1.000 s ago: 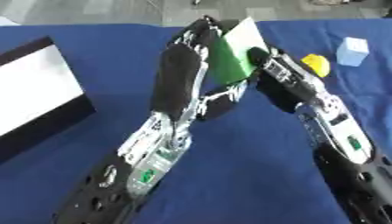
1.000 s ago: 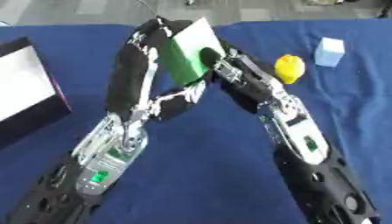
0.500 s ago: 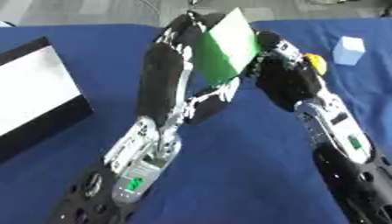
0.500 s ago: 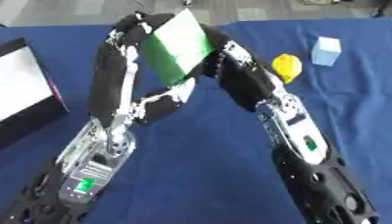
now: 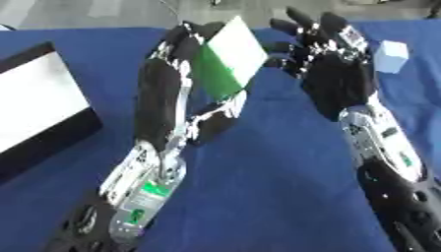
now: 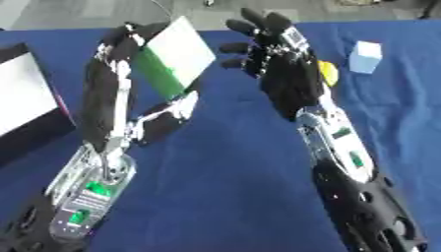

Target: Pick up the objects with one hand, pass them to the other hand, and then place them into the box on the other side of the table.

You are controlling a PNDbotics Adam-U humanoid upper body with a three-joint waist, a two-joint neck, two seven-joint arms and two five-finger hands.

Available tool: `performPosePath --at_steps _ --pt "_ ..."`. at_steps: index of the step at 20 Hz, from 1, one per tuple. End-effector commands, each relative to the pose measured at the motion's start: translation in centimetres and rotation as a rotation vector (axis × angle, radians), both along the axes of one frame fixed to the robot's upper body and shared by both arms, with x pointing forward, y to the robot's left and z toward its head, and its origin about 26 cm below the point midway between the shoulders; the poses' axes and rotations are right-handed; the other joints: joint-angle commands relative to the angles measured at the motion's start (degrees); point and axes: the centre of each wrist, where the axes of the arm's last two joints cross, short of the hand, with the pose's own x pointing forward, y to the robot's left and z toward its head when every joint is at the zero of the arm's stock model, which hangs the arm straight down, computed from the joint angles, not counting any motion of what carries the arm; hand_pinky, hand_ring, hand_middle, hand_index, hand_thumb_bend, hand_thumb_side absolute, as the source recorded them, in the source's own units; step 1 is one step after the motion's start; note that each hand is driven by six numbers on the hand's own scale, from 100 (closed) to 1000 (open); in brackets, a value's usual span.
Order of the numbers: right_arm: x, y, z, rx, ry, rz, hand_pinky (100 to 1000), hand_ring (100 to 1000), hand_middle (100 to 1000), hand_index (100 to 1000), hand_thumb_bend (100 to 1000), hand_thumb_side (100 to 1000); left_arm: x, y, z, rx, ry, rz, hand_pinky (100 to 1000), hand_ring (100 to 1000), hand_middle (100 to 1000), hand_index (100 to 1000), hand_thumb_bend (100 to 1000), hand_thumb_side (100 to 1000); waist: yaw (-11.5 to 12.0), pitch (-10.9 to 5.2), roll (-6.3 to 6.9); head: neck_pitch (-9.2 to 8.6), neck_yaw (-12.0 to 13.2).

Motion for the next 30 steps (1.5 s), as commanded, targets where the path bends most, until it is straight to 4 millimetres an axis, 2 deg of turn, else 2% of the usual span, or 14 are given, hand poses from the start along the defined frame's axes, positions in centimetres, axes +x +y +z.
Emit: performPosePath --at_steps 1,2,4,6,8,10,12,14,17,22,24,26,29,30 --pt "-0.2 -0.7 1.3 0.048 -0.031 -0.045 731 758 857 952 153 900 -0.1 1.6 0.4 -0.007 -0.023 0.070 637 631 481 583 136 100 0.06 -0.43 0.44 -0.14 0.27" --pt "-0.2 -1.0 1.4 0.055 -0.033 -0.066 729 755 853 949 142 922 -0.1 2.2 0.3 -0.011 -0.021 0.102 638 632 482 584 142 100 0.07 -0.47 0.58 -0.14 0.71" --pt "-0.3 -1.6 1.5 0.061 -0.035 -0.113 724 743 833 941 160 885 -0.1 4.1 0.4 -0.025 -0.025 0.192 640 632 485 588 166 100 0.09 -0.62 0.90 -0.14 2.69" --pt "-0.3 -2.0 1.4 0.054 -0.037 -0.152 721 733 816 936 135 873 0.1 6.2 0.5 -0.028 -0.023 0.304 644 630 488 593 185 100 0.11 -0.89 1.41 -0.14 6.38" --pt "-0.3 -2.2 1.2 0.040 -0.034 -0.179 717 721 800 928 107 859 0.3 8.6 0.2 -0.014 -0.006 0.428 655 631 498 609 253 100 0.12 -1.19 2.17 -0.14 11.07" --pt "-0.3 -2.4 1.0 0.019 -0.034 -0.194 714 716 792 922 100 848 0.0 11.7 -0.5 0.021 0.082 0.566 680 655 524 644 337 100 0.19 -1.52 3.24 -0.14 16.01" --pt "-0.2 -2.5 0.8 -0.003 -0.035 -0.200 712 711 788 920 100 844 -0.5 14.6 -1.0 0.079 0.209 0.682 699 660 540 669 403 100 0.17 -1.77 4.05 -0.14 18.74" --pt "-0.1 -2.7 0.6 -0.019 -0.033 -0.206 710 706 781 915 100 840 -1.0 17.2 -1.1 0.136 0.339 0.783 709 662 549 683 476 137 0.16 -2.01 4.66 -0.14 19.81" --pt "0.0 -2.9 0.3 -0.031 -0.028 -0.217 710 705 780 914 100 839 -1.5 20.5 -0.6 0.148 0.520 0.927 713 664 552 689 496 147 0.17 -2.45 5.29 -0.14 20.36" --pt "0.0 -2.9 0.1 -0.042 -0.026 -0.210 709 701 777 911 100 837 0.5 25.8 -0.4 0.143 0.744 1.104 718 675 559 697 525 169 -0.10 -3.20 5.30 -0.14 20.99" --pt "0.0 -2.9 -0.1 -0.044 -0.024 -0.207 708 699 776 908 100 840 1.4 27.3 -0.6 0.139 0.816 1.126 771 744 648 829 679 304 -0.27 -3.37 5.07 -0.14 21.06" --pt "-0.1 -2.9 -0.2 -0.045 -0.022 -0.203 708 698 775 905 100 839 2.2 28.5 -1.0 0.137 0.921 1.114 808 796 730 894 829 407 -0.35 -3.43 4.83 -0.14 21.19" --pt "-0.1 -2.9 -0.4 -0.046 -0.018 -0.199 706 690 765 893 100 845 3.1 29.2 -0.9 0.132 1.019 1.078 856 862 811 932 904 499 -0.30 -3.35 4.62 -0.14 21.13" --pt "-0.1 -2.9 -0.4 -0.048 -0.016 -0.196 706 689 766 892 100 846 3.3 29.2 -0.6 0.136 1.020 1.067 856 869 819 933 887 536 -0.31 -3.30 4.55 -0.14 21.03"
